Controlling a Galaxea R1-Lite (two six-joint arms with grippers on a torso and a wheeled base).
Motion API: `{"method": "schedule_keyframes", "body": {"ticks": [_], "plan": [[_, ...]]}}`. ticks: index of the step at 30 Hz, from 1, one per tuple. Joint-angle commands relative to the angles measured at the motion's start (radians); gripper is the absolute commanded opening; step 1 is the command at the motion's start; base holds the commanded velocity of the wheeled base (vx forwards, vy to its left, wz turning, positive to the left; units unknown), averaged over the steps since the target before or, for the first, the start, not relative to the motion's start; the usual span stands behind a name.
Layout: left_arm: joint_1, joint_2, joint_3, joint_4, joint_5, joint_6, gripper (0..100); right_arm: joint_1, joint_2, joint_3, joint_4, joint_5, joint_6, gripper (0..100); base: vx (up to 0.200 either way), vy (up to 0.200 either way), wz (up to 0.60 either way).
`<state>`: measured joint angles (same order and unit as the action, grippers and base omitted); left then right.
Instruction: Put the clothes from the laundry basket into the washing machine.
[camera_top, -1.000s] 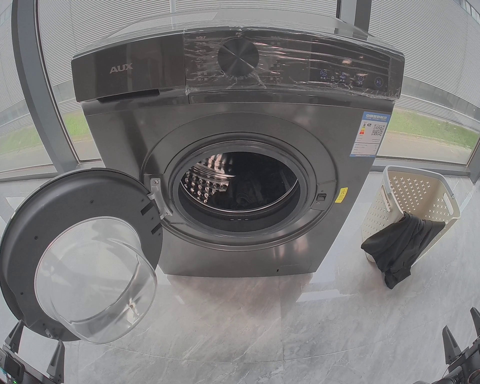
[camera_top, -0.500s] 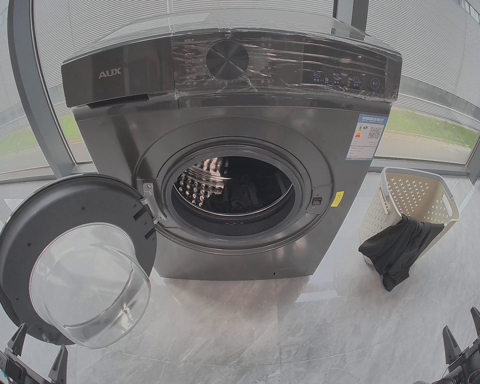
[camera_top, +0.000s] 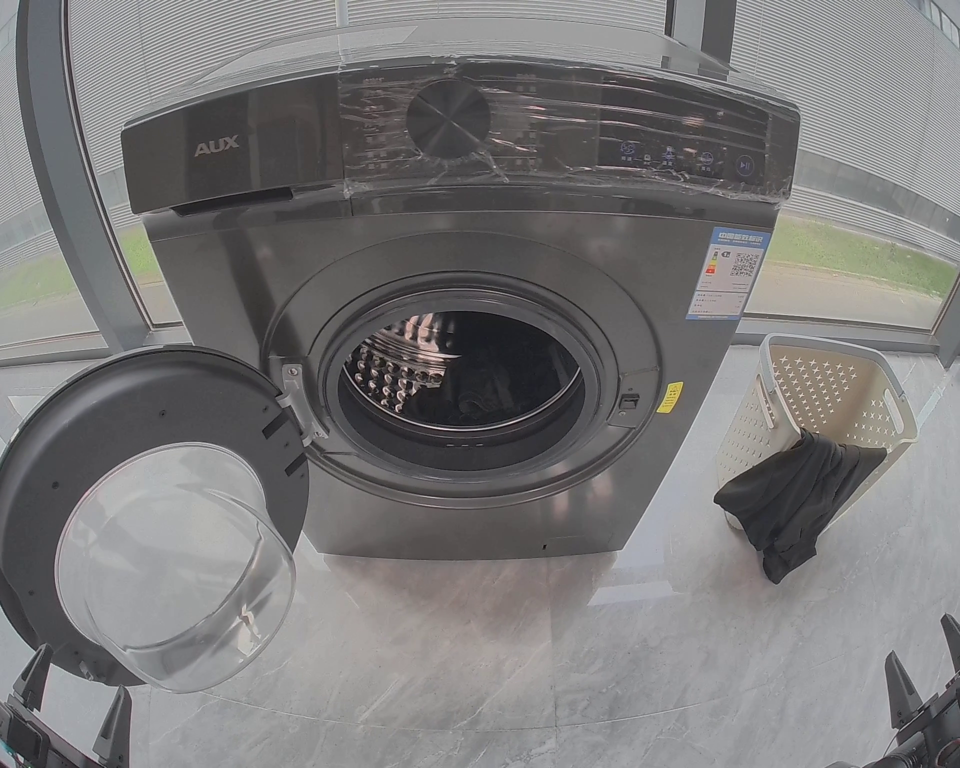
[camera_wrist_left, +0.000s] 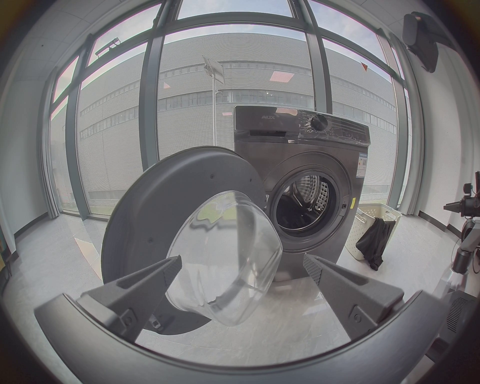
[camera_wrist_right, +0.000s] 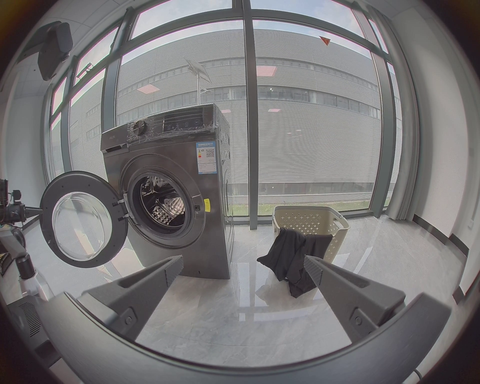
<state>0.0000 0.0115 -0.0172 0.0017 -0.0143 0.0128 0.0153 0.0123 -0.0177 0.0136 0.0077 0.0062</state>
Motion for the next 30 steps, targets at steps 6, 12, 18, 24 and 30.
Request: {"method": "schedule_keyframes", "body": {"ticks": [6, 12, 18, 24, 30], "plan": [[0.000, -0.011, 0.016, 0.000, 0.002, -0.010, 100, 0.000, -0.012, 0.012, 0.000, 0.000, -0.002, 100, 0.000, -0.200, 0.00], [0.000, -0.011, 0.016, 0.000, 0.000, -0.002, 100, 0.000, -0.012, 0.012, 0.000, 0.000, 0.000, 100, 0.000, -0.200, 0.00], [-0.002, -0.011, 0.014, 0.001, 0.002, -0.011, 100, 0.000, -0.012, 0.010, 0.000, 0.000, 0.000, 100, 0.000, -0.200, 0.00], [-0.002, -0.011, 0.014, 0.000, 0.000, -0.010, 100, 0.000, -0.012, 0.012, 0.000, 0.000, 0.000, 100, 0.000, -0.200, 0.00], [-0.002, -0.011, 0.014, 0.000, 0.002, -0.013, 100, 0.000, -0.012, 0.012, 0.000, 0.000, 0.000, 100, 0.000, -0.200, 0.00]]}}
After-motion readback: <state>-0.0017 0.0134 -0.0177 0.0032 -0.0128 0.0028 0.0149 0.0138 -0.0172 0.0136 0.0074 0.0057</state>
